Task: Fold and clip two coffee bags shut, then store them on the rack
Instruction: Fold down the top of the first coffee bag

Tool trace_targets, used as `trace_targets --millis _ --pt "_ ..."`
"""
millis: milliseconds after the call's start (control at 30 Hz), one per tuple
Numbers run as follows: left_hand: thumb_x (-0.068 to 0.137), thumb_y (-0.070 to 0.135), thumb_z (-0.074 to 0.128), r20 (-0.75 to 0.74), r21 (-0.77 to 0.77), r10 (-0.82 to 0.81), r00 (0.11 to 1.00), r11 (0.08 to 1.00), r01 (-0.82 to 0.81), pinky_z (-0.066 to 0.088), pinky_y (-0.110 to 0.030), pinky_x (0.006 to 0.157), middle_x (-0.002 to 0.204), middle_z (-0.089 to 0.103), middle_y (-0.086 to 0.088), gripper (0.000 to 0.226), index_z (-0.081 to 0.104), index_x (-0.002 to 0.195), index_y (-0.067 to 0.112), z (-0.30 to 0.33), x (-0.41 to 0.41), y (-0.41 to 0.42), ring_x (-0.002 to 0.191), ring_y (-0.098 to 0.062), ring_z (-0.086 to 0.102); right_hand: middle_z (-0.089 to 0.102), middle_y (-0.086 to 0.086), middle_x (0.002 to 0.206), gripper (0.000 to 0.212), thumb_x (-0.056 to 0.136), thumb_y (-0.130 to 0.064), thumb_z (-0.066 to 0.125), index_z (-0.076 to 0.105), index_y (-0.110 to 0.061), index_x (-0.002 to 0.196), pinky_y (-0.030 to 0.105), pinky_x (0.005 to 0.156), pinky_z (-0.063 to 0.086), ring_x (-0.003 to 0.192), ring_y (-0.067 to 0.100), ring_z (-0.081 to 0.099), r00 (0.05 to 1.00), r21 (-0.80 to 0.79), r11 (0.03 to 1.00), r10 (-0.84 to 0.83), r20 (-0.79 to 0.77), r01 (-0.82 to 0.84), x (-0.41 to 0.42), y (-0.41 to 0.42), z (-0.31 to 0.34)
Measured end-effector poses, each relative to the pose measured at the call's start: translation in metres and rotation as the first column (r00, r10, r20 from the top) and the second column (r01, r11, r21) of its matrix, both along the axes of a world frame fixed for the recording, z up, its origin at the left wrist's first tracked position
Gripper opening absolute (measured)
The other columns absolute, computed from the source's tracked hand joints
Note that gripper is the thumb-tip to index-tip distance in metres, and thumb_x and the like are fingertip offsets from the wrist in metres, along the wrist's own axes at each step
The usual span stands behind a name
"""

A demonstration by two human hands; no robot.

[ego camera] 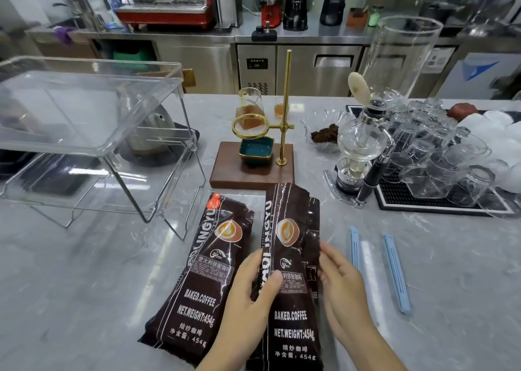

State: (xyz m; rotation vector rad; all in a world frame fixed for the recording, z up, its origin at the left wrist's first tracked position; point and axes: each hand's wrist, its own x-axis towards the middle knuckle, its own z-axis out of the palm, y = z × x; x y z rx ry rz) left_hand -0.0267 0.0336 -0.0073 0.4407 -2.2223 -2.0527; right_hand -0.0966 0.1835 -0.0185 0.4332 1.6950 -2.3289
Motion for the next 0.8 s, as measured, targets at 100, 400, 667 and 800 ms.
trace_targets --millis 100,400,667,800 --pt "0.081 0.049 0.071 -0.006 0.043 0.005 1.0 0.999 -0.004 0.048 -0.043 0.106 0.137 0.063 0.007 0.054 0.056 0.132 0.049 -0.005 0.0 0.0 0.123 -0.008 0.06 0.078 0.013 0.107 0.027 0.103 -0.005 0.049 0.071 -0.014 0.114 0.034 0.07 0.061 0.095 0.026 0.075 1.0 -0.056 0.998 -0.006 0.024 0.007 -0.003 -0.003 0.005" --pt "0.075 0.049 0.084 -0.11 0.078 0.052 0.993 0.996 -0.044 0.056 -0.029 0.096 0.129 0.07 0.008 0.066 0.057 0.135 0.043 0.0 -0.007 -0.004 0.118 -0.013 0.066 0.076 0.02 0.108 0.03 0.102 -0.001 0.048 0.074 -0.014 0.109 0.042 0.078 0.062 0.097 0.031 0.074 0.995 -0.116 0.993 0.019 -0.101 -0.031 -0.009 -0.014 0.03" --pt "0.07 0.046 0.089 -0.303 0.012 0.104 0.947 0.994 -0.105 0.053 -0.043 0.095 0.126 0.068 -0.002 0.071 0.058 0.132 0.032 0.023 -0.019 -0.012 0.117 -0.024 0.065 0.078 0.009 0.106 0.032 0.102 -0.008 0.049 0.075 -0.025 0.105 0.028 0.078 0.058 0.098 0.021 0.073 0.933 -0.105 0.994 -0.045 -0.357 0.008 -0.013 -0.014 0.058" --pt "0.067 0.034 0.093 -0.339 0.007 0.066 0.938 0.998 -0.068 0.055 -0.042 0.093 0.121 0.068 0.0 0.073 0.052 0.128 0.031 0.029 -0.019 -0.017 0.113 -0.026 0.066 0.076 0.008 0.109 0.035 0.091 -0.047 0.064 0.071 -0.021 0.114 0.03 0.084 0.058 0.102 0.021 0.071 0.877 -0.06 0.998 -0.007 -0.48 -0.025 -0.009 -0.011 0.067"
